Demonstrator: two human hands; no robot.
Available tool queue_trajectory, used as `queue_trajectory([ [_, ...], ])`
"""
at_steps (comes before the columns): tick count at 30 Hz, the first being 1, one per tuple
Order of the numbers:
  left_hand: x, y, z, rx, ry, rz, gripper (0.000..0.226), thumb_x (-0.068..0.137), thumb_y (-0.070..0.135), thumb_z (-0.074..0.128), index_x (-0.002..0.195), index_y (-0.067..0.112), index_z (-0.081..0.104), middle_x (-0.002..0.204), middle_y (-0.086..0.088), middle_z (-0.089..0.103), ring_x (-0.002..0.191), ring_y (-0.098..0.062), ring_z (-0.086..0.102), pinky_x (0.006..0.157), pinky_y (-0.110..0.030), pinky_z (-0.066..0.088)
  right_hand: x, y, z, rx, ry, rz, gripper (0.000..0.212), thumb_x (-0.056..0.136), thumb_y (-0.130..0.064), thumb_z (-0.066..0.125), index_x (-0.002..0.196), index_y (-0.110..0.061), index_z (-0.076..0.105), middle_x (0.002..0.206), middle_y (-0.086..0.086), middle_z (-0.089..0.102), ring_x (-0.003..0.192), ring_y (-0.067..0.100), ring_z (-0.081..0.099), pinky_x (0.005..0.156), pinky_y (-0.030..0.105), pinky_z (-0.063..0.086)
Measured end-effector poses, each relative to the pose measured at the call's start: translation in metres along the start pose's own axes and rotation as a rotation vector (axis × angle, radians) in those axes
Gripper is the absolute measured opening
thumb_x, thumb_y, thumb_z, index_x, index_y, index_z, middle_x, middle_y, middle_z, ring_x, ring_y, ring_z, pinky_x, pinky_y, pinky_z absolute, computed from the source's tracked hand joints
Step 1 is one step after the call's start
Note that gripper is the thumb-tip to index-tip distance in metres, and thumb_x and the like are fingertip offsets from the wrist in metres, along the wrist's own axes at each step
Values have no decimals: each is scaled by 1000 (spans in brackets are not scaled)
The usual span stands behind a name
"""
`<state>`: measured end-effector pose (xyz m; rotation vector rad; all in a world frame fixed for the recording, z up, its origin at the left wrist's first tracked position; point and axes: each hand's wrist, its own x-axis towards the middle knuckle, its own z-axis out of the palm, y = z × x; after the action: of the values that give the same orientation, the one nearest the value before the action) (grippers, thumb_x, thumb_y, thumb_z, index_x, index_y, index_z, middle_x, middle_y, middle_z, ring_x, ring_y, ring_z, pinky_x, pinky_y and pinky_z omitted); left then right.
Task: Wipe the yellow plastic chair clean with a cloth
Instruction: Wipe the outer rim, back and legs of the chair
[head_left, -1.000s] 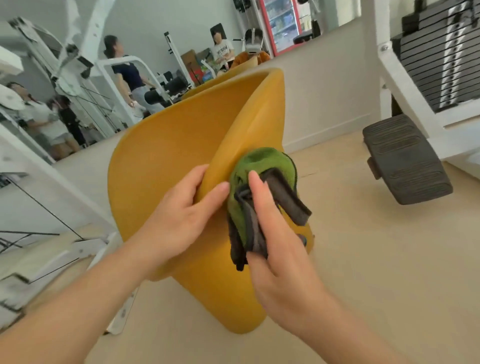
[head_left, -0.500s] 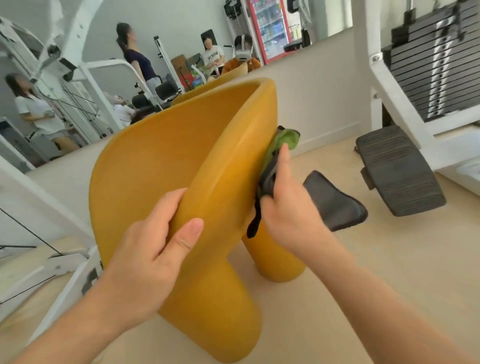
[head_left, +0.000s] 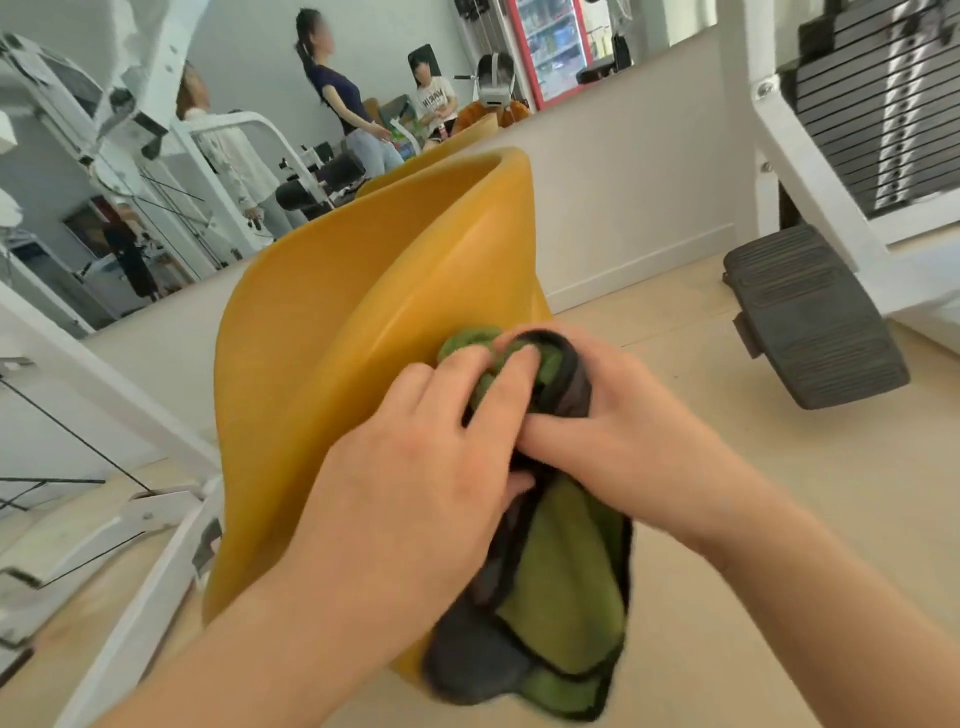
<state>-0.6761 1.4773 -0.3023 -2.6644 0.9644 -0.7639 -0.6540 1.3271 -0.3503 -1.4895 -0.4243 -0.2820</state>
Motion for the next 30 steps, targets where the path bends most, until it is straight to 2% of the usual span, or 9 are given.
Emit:
queue_trajectory([
  [3, 5, -3, 1, 11, 3, 12, 48, 78, 16, 73, 123, 13, 59, 87, -4, 59, 68, -24, 54, 47, -41, 50, -9, 4, -31, 182, -64, 175, 42, 74, -10, 81, 106, -22, 56, 95, 13, 71, 80, 24, 69, 80, 48, 59],
  [5, 1, -7, 7, 15, 20, 43, 38, 79, 8, 68, 117, 13, 64, 86, -5, 60, 66, -25, 55, 46, -40, 49, -17, 12, -51, 167, -49, 232, 35, 72, -16, 79, 100, -18, 58, 94, 14, 71, 76, 21, 67, 74, 40, 57],
  [10, 5, -13, 6, -53, 110, 59, 37, 83, 13, 45, 110, 15, 71, 95, -3, 69, 73, -27, 63, 55, -39, 53, -28, 43, -68, -486, 406, 164, 12, 81, -34, 71, 90, -31, 63, 85, -9, 64, 77, 3, 60, 72, 29, 48],
  [13, 12, -1, 0, -109, 147, 54, 33, 84, 13, 44, 105, 16, 70, 91, 0, 68, 73, -24, 62, 56, -39, 51, -36, 32, -44, -264, -23, 185, 70, 67, -71, 65, 131, -52, 42, 115, -25, 55, 108, -6, 55, 85, 21, 48],
  [15, 17, 1, -3, -117, 152, 43, 30, 86, 14, 44, 104, 16, 67, 90, 0, 66, 74, -23, 61, 56, -39, 50, -36, 31, -18, -181, -245, 132, 77, 77, -55, 71, 140, -57, 25, 125, -28, 55, 116, -6, 53, 93, 24, 49],
  [19, 16, -11, -3, 128, 217, 73, 29, 88, 7, 46, 107, 17, 65, 94, -3, 65, 79, -27, 56, 51, -40, 45, -29, 37, 14, 108, 147, -13, 40, 90, -5, 63, 112, -38, 58, 102, -2, 70, 93, 19, 68, 82, 50, 56],
  [24, 7, -40, -7, 257, 277, 49, 37, 90, 22, 57, 126, 12, 59, 129, -12, 58, 105, -37, 51, 78, -50, 46, -16, 27, 38, 178, 305, -181, 32, 95, -9, 53, 120, -28, 61, 116, -5, 67, 111, 17, 63, 96, 44, 51],
  [27, 4, -63, -8, -43, 132, -67, 60, 86, 29, 60, 143, 18, 42, 146, -8, 41, 125, -31, 43, 96, -42, 42, -18, 32, 62, 6, 105, -213, 53, 98, -37, 45, 148, -39, 29, 144, -8, 46, 132, 23, 46, 107, 52, 39],
  [30, -2, -75, -7, -221, 125, -85, 67, 87, 28, 68, 146, 22, 38, 150, 0, 38, 134, -15, 37, 107, -22, 32, -10, 38, 70, -379, 102, -288, 65, 101, -40, 35, 155, -26, 1, 146, -5, 36, 132, 17, 34, 114, 41, 24],
])
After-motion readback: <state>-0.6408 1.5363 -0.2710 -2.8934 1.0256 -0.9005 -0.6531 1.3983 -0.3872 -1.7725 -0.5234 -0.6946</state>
